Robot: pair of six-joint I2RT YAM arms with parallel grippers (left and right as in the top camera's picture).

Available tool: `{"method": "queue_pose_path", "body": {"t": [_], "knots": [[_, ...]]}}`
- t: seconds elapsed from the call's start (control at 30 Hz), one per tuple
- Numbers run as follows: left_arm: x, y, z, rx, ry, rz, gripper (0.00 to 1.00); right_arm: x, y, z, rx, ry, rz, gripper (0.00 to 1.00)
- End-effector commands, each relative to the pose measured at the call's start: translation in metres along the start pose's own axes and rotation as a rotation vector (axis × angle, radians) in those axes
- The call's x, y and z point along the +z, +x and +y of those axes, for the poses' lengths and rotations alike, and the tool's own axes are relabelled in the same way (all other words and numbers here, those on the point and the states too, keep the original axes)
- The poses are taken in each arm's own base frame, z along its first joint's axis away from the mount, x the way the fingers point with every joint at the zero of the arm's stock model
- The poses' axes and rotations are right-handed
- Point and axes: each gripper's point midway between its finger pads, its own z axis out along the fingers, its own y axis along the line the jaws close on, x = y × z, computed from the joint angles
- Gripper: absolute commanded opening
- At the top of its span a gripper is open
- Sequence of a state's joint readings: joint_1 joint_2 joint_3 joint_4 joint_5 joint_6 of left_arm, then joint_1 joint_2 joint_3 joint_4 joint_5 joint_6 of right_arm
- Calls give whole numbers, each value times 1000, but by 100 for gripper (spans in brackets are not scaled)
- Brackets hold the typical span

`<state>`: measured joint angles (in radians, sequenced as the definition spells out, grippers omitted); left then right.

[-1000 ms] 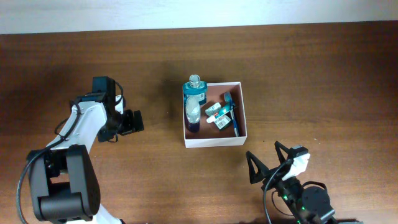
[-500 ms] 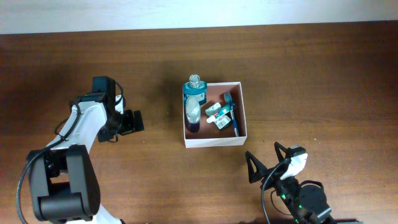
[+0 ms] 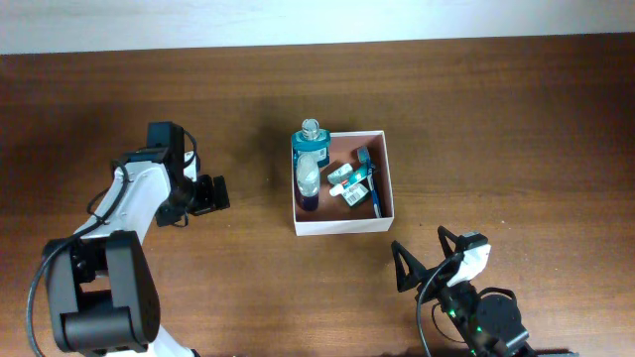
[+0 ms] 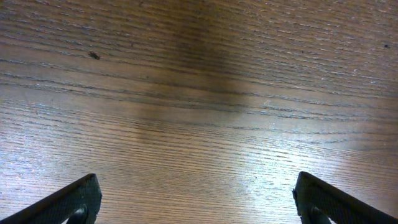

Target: Pack container

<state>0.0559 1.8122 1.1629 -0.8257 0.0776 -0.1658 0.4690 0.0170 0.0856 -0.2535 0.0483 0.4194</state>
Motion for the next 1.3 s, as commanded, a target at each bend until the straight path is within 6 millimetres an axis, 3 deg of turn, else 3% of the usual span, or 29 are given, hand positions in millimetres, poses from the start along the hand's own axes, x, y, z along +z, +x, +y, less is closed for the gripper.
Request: {"method": "queue_pose_path", "body": {"t": [0.0,0.17,0.43,0.53,1.27], "knots": [[2,2,1,-3,2,9,99,1,2,-5,-2,19,2,98],[2,2,1,-3,2,9,99,0,-3,-8,3,30,-23,98],[2,2,1,-3,2,9,99,-9,-26,-66,51,270,-125,98],[2,2,1,-3,2,9,100,-14,-31,-78,61,324,-149,98],[2,2,1,-3,2,8,99,-14,-31,-79,62,329,-150,98]]}}
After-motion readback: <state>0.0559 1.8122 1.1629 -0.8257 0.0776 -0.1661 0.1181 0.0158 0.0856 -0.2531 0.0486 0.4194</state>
